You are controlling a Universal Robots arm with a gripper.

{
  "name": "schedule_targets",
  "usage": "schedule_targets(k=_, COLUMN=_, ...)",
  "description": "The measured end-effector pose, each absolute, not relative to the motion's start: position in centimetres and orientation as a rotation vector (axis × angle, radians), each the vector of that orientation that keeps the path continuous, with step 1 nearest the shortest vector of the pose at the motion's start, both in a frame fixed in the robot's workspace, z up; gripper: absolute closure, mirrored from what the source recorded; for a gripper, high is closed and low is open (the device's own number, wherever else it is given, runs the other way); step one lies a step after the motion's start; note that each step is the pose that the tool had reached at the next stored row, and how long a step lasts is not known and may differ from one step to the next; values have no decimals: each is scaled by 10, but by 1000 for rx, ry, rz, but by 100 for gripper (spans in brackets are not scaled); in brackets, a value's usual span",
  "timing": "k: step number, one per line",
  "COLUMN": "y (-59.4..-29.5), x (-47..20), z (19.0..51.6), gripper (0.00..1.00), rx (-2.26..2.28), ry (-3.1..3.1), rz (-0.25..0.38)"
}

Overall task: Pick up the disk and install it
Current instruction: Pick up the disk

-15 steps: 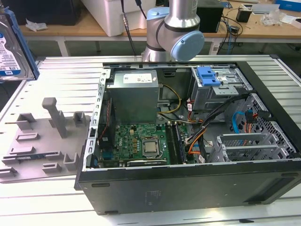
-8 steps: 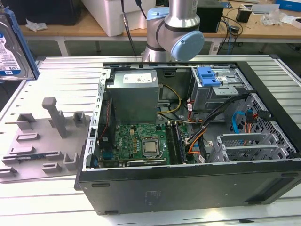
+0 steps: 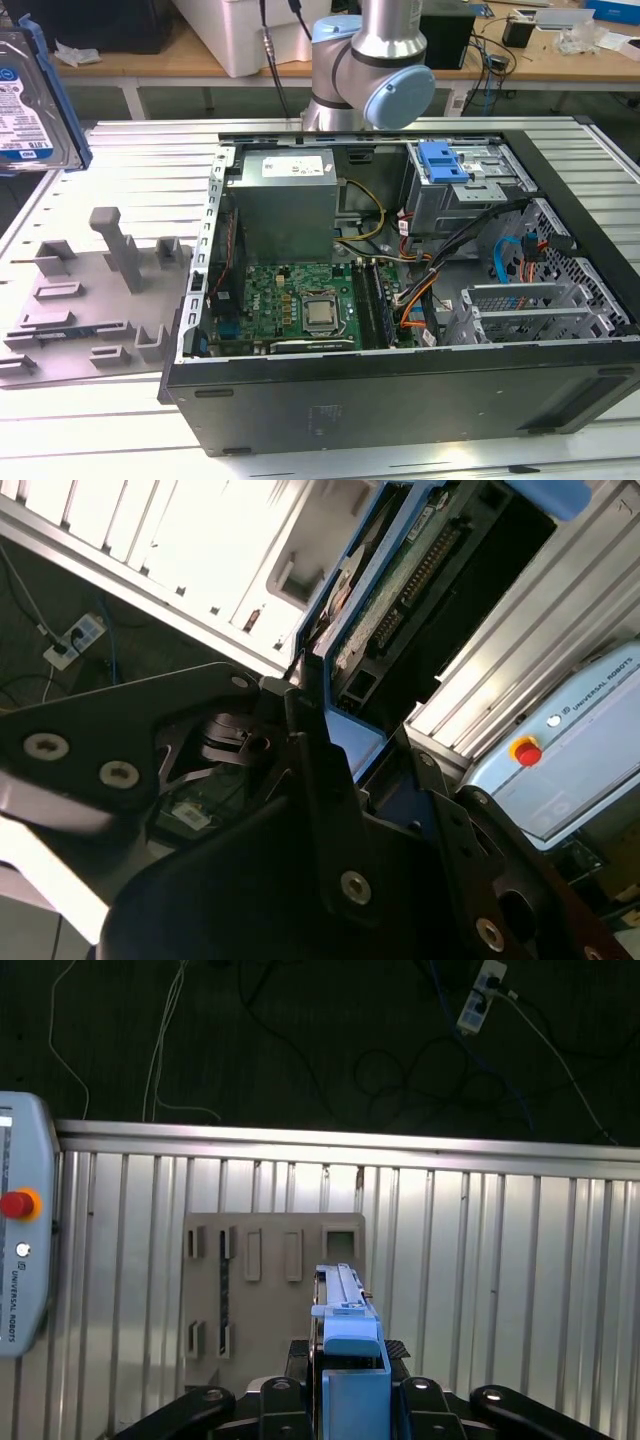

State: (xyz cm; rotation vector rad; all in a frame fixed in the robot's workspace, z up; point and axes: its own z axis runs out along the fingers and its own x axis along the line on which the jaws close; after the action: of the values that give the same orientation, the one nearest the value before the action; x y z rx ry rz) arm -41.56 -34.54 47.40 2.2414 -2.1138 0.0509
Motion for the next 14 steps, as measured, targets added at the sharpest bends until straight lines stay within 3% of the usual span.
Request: schedule_targets(k=14, y=-352, x=-388, z=483, gripper=63, rx=2241, ry=-2113, rz=49)
